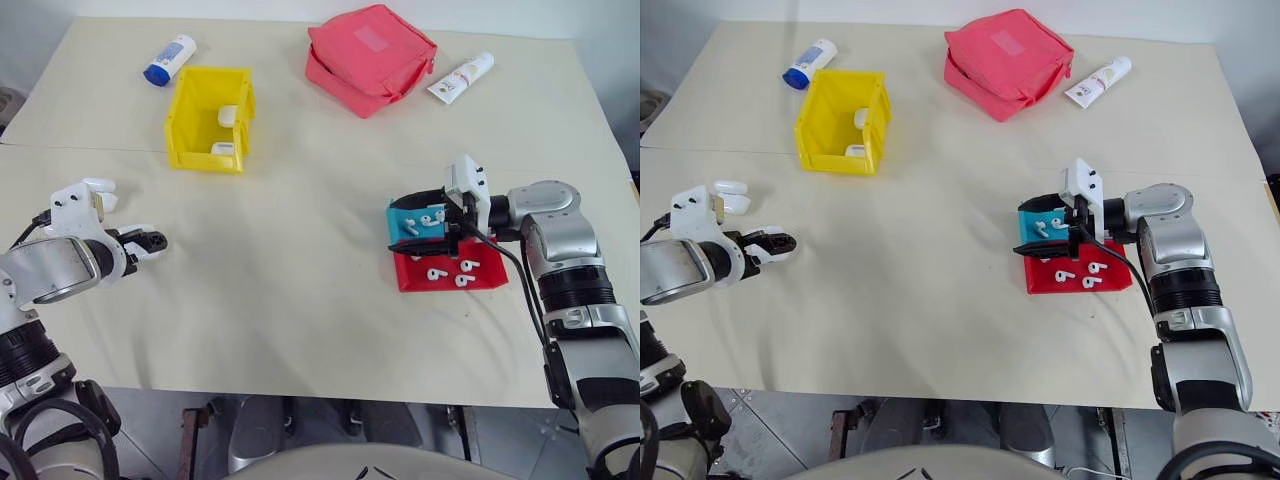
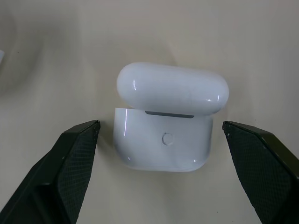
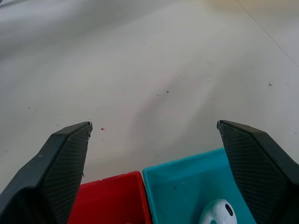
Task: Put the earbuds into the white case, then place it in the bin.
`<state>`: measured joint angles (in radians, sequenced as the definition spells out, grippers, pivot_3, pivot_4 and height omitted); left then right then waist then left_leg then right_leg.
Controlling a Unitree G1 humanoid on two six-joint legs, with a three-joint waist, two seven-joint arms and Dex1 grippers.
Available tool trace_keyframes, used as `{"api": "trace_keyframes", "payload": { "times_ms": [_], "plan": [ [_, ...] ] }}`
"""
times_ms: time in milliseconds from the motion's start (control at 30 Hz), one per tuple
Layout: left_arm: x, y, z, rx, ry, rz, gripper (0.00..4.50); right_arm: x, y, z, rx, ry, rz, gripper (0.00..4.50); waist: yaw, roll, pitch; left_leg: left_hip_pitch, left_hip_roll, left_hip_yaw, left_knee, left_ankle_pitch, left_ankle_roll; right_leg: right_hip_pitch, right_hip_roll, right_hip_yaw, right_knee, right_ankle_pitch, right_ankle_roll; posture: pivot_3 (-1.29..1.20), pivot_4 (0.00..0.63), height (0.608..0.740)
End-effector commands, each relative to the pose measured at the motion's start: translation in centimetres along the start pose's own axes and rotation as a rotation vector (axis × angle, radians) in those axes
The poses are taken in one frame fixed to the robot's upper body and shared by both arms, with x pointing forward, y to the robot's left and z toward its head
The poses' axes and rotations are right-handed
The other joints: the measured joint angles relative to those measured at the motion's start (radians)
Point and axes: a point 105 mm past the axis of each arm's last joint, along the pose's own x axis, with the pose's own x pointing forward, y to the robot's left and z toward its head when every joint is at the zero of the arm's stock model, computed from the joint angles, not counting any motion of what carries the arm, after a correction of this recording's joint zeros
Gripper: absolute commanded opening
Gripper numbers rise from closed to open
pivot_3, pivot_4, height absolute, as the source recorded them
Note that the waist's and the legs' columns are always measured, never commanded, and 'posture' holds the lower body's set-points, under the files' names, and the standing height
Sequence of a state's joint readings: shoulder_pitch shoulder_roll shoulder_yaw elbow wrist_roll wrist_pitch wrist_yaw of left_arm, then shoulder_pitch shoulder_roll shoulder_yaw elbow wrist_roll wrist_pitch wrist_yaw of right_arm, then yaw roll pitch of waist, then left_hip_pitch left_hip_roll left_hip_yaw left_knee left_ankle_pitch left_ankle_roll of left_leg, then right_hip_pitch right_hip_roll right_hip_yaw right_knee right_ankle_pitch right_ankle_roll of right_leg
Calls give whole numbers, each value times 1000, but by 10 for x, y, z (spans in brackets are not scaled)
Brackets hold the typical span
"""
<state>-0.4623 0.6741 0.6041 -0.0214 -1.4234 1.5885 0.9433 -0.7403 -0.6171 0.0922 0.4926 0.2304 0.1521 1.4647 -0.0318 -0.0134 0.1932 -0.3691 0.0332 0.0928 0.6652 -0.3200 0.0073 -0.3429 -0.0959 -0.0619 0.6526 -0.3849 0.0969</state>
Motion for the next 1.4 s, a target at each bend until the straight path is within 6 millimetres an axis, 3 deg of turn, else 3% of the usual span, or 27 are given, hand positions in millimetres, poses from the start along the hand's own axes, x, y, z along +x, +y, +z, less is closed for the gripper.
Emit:
{"api": "trace_keyframes", "payload": {
  "times_ms": [33,233,367,533,633,733,900,1167,1400],
  "plan": [
    [10,7,-19,15,111,21,4292,-2,0,6,-32,-13,-8,4500,0,0,0,0,0,0,0,0,0,0,0,0,0,0,0,0,150,740],
    [9,2,-19,49,125,-2,2839,-2,-1,7,-34,-14,-17,4500,2,0,0,0,0,0,0,0,0,0,0,0,0,0,0,0,150,740],
    [-3,-10,-12,159,62,-45,2815,-4,-3,7,-38,-14,-30,4500,2,0,0,-1,-1,0,0,0,0,0,-1,0,-1,0,0,0,150,740],
    [-38,-63,19,431,-279,-223,2815,-6,-6,10,-49,-19,-43,4500,5,-3,2,-4,-1,-1,0,0,0,-1,0,-1,-5,0,0,0,150,740],
    [-59,-102,25,564,-551,-491,2815,-5,-9,15,-63,-24,-51,4500,4,-2,2,-5,-3,0,-1,0,0,-1,1,-1,-9,0,0,0,150,740],
    [-76,-137,18,755,-787,-797,2815,-5,-10,21,-87,-31,-55,4500,5,-1,3,-6,-2,2,-2,0,-1,-2,2,-1,-11,0,0,0,150,740],
    [-76,-162,2,948,-933,-1088,2815,-10,-9,24,-106,-32,-72,4500,7,-1,3,-7,-1,3,-2,1,-2,-4,3,0,-9,0,0,0,150,740],
    [-85,-210,-13,929,-1023,-1427,2815,-25,0,22,-121,-2,-114,4500,16,-1,4,-9,-1,2,0,1,2,-5,0,-2,-5,1,2,0,150,740],
    [-86,-234,-55,903,-920,-1658,2815,-51,14,27,-118,52,-212,4500,16,-1,4,-10,-1,-1,1,1,3,-5,0,-4,-5,1,3,0,150,740]
  ]
}}
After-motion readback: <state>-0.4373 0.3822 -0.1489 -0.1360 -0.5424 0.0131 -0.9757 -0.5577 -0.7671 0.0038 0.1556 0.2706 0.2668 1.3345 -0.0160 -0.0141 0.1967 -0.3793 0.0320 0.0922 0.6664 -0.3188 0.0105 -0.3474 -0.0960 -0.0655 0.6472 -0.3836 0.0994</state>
